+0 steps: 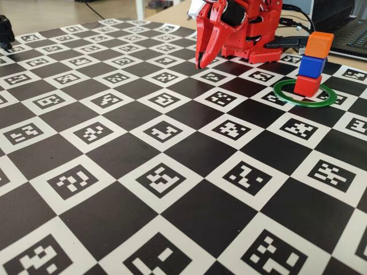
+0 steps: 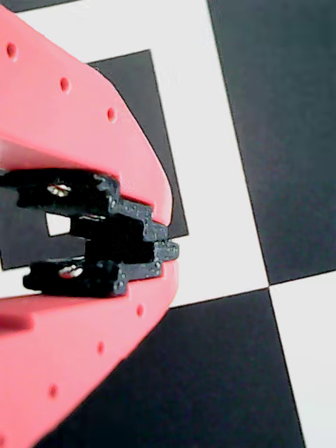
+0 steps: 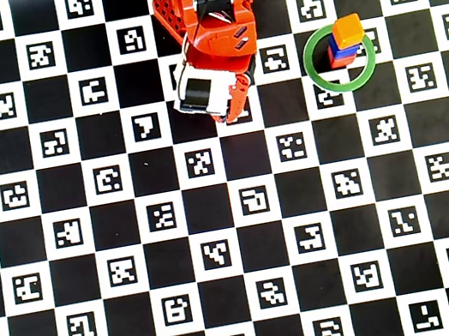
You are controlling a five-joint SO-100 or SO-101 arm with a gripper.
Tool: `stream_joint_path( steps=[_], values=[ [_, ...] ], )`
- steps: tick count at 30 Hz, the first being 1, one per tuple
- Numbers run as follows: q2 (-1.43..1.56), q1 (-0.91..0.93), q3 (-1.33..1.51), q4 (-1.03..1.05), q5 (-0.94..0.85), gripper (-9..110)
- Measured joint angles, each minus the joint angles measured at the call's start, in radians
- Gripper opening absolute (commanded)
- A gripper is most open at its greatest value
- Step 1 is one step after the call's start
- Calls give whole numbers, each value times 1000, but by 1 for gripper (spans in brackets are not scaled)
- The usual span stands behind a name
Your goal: Grab the red cube then put it in the green circle then put the blue cube on top and finally the orange cube on top
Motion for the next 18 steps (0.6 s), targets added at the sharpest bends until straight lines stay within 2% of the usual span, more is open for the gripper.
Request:
stream_joint_path(
  steps=[5,18],
  values=[
    [0,0,0,9,-63,-5],
    [0,0,0,11,-72,-5]
  ],
)
